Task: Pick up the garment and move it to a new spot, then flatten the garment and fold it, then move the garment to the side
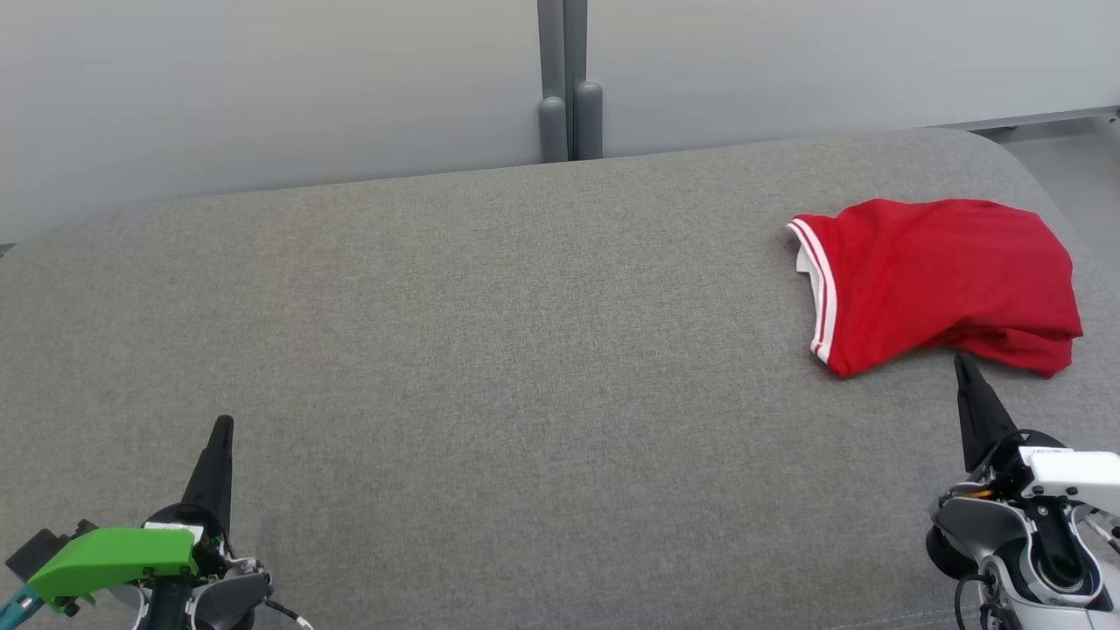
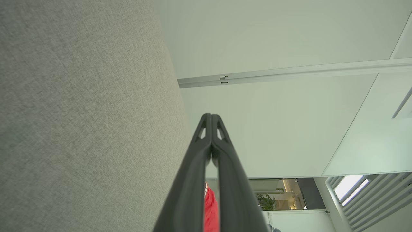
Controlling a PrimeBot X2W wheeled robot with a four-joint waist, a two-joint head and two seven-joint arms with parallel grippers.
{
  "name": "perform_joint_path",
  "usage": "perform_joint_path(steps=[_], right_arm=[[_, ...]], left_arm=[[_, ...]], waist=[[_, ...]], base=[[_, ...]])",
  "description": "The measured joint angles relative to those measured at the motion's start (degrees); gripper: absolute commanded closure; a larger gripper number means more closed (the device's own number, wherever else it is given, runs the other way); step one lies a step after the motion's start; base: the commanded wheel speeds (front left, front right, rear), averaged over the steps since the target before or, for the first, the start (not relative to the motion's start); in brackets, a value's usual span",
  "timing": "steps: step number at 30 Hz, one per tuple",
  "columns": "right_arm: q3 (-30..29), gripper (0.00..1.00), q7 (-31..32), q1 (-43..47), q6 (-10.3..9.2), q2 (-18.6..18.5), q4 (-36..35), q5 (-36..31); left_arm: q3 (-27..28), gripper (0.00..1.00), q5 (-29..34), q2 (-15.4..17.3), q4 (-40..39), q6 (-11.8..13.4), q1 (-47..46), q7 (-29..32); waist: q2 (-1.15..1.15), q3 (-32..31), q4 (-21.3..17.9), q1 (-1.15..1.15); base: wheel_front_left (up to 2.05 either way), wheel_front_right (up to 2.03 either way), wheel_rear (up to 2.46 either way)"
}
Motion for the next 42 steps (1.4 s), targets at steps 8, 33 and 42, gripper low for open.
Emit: perform_joint_path(steps=[8,33,42], right_arm=[[-0.02,1.00,0.00,-0.01,0.00,0.01,0.00,0.00],[-0.05,1.00,0.00,-0.01,0.00,0.02,-0.05,0.00],[-0.07,1.00,0.00,-0.01,0.00,0.02,-0.07,0.00]], left_arm=[[0.01,1.00,0.00,-0.01,0.01,-0.01,-0.01,0.00],[0.07,1.00,0.00,-0.01,0.01,-0.01,-0.01,0.01],[0.08,1.00,0.00,-0.02,0.00,-0.01,-0.02,0.01]], waist=[[0.00,0.00,0.00,0.00],[0.00,0.01,0.00,0.00],[0.00,0.02,0.00,0.00]], base=[[0.00,0.00,0.00],[0.00,0.00,0.00],[0.00,0.00,0.00]])
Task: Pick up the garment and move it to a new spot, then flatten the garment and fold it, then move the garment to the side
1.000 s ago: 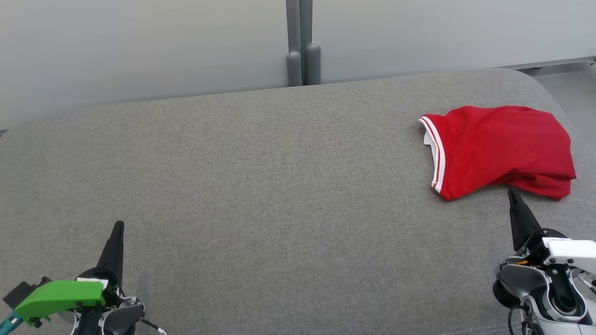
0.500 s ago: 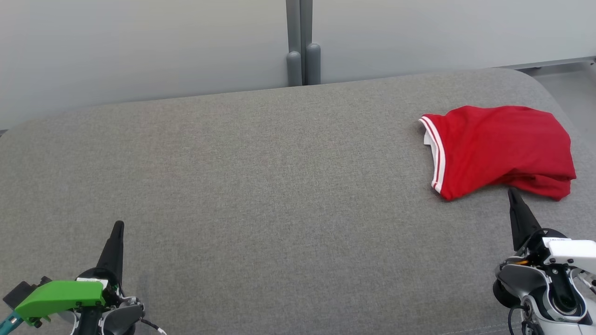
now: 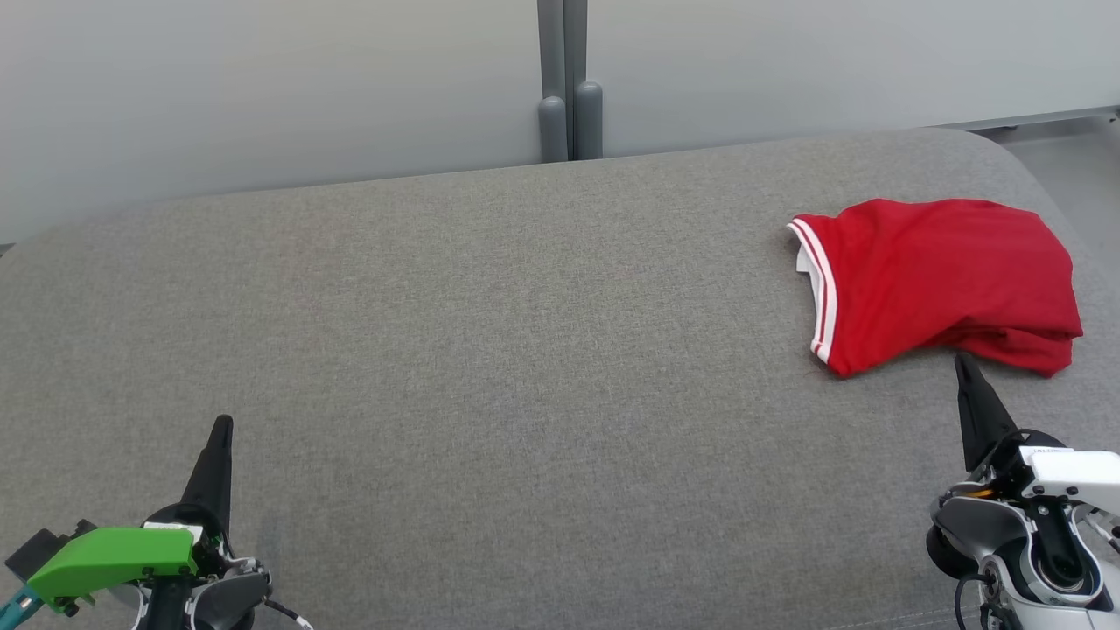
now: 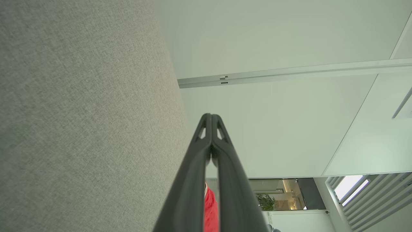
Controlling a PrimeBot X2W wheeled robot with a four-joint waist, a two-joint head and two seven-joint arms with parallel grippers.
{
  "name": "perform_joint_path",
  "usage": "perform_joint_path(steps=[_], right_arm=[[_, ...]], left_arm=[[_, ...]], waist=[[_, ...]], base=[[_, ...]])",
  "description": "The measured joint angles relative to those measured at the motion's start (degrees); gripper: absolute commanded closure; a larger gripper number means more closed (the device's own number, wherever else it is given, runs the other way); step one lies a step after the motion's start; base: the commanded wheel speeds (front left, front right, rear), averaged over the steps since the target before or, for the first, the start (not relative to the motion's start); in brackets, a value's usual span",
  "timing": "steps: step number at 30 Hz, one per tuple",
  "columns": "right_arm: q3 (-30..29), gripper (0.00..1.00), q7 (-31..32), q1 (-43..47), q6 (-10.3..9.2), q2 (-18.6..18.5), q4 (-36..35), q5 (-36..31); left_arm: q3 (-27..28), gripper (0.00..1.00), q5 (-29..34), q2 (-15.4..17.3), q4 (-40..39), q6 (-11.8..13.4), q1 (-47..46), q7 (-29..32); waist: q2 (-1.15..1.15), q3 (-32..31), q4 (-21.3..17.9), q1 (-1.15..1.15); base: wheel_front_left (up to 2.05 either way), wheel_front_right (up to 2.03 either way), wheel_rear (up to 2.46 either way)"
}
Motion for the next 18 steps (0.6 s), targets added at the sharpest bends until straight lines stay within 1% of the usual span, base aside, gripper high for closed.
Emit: perform_joint_path(steps=[18], right_arm=[[-0.01,1.00,0.01,0.00,0.01,0.01,-0.03,0.00]], left_arm=[[0.02,1.00,0.00,0.00,-0.04,0.00,0.00,0.00]], waist=[[0.00,0.01,0.00,0.00]], base=[[0.00,0.00,0.00]])
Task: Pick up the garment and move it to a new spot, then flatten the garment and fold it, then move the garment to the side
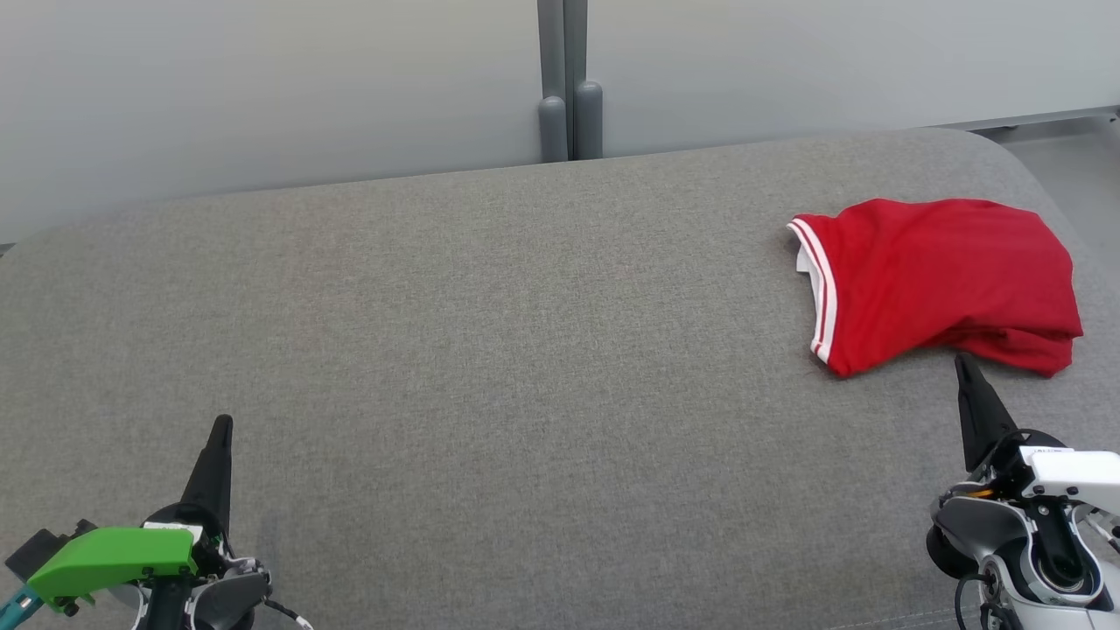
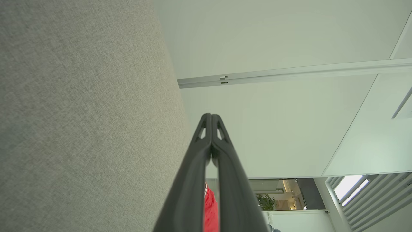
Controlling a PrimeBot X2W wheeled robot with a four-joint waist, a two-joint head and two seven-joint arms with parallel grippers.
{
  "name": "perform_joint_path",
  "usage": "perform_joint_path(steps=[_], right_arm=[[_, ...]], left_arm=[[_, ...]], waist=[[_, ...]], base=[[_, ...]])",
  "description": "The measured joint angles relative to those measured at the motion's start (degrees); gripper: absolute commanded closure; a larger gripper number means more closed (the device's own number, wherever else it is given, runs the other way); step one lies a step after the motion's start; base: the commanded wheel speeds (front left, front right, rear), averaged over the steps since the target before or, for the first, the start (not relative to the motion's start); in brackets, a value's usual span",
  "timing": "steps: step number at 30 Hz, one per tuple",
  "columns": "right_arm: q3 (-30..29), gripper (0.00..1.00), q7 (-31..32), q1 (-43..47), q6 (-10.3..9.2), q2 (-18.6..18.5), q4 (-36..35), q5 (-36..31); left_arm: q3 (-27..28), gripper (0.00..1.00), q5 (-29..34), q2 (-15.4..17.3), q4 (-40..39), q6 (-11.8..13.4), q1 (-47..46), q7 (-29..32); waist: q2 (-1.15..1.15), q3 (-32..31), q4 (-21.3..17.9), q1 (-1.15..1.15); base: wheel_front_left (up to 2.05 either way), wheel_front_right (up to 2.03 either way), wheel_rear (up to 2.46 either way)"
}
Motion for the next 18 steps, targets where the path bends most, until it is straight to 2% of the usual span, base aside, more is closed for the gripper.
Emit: perform_joint_path(steps=[18], right_arm=[[-0.03,1.00,0.00,0.00,0.00,0.01,-0.02,0.00]], left_arm=[[0.01,1.00,0.00,0.00,-0.04,0.00,0.00,0.00]], waist=[[0.00,0.00,0.00,0.00]], base=[[0.00,0.00,0.00]])
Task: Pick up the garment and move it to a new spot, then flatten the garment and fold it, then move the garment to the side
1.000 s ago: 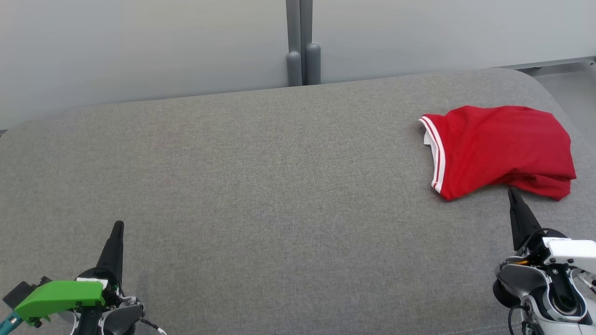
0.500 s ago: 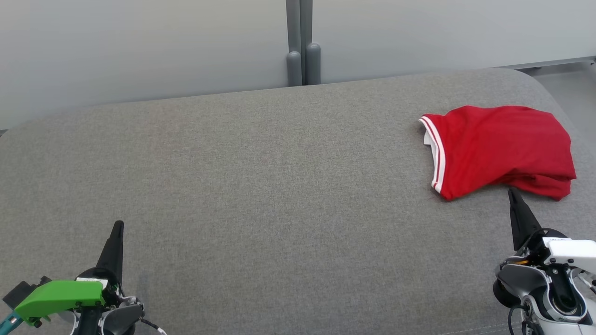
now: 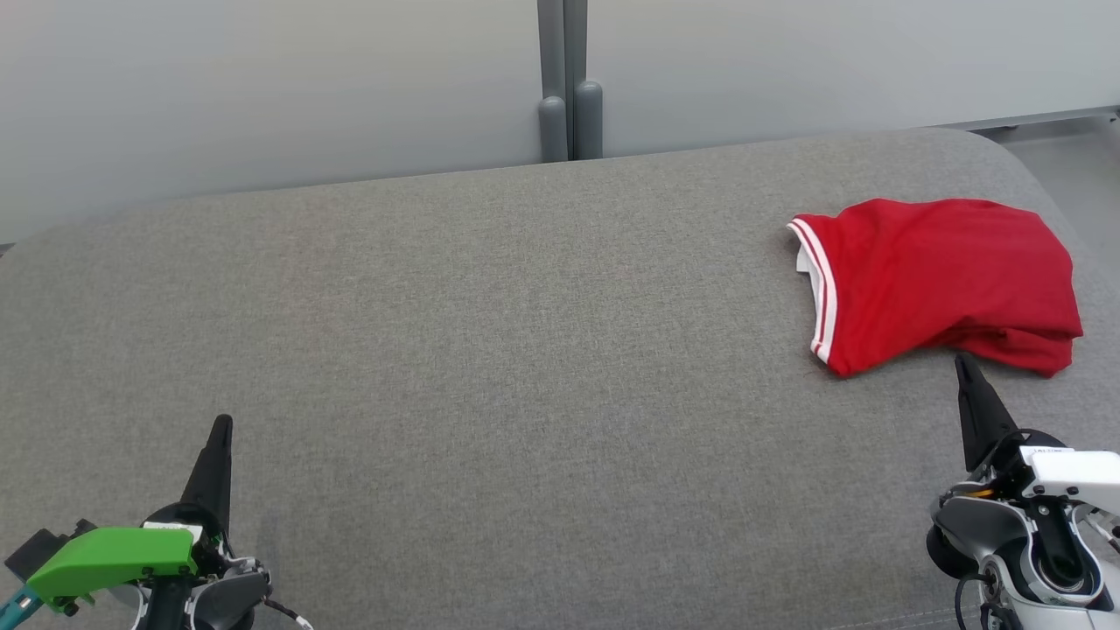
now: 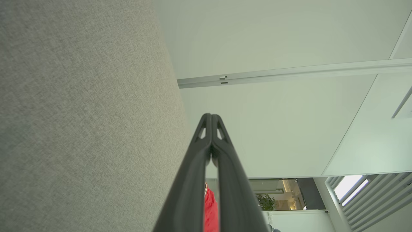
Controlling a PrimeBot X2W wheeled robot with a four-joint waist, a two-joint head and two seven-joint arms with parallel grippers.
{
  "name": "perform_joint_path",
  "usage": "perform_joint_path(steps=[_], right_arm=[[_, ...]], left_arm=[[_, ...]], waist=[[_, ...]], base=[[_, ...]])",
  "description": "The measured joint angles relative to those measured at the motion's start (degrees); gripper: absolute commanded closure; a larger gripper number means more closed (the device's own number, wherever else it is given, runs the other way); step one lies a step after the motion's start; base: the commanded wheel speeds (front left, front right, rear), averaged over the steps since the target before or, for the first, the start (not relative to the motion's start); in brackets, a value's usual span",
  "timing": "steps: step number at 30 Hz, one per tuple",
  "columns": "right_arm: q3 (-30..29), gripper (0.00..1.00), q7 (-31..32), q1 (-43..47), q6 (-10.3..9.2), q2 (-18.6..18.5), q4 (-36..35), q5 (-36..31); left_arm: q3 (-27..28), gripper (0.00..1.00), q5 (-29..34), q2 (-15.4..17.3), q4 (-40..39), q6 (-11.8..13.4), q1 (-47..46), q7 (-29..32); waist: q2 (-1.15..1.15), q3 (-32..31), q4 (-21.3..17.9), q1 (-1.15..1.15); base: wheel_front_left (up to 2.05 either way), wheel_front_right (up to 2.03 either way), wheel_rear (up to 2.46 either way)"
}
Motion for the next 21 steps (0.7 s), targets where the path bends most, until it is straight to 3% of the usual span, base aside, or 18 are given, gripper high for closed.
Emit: perform_joint_path(steps=[21], right_arm=[[-0.01,1.00,0.09,0.00,0.00,0.02,-0.03,0.00]], left_arm=[[0.02,1.00,0.00,-0.01,-0.07,0.00,0.00,0.25]], waist=[[0.00,0.00,0.00,0.00]], base=[[0.00,0.00,0.00]])
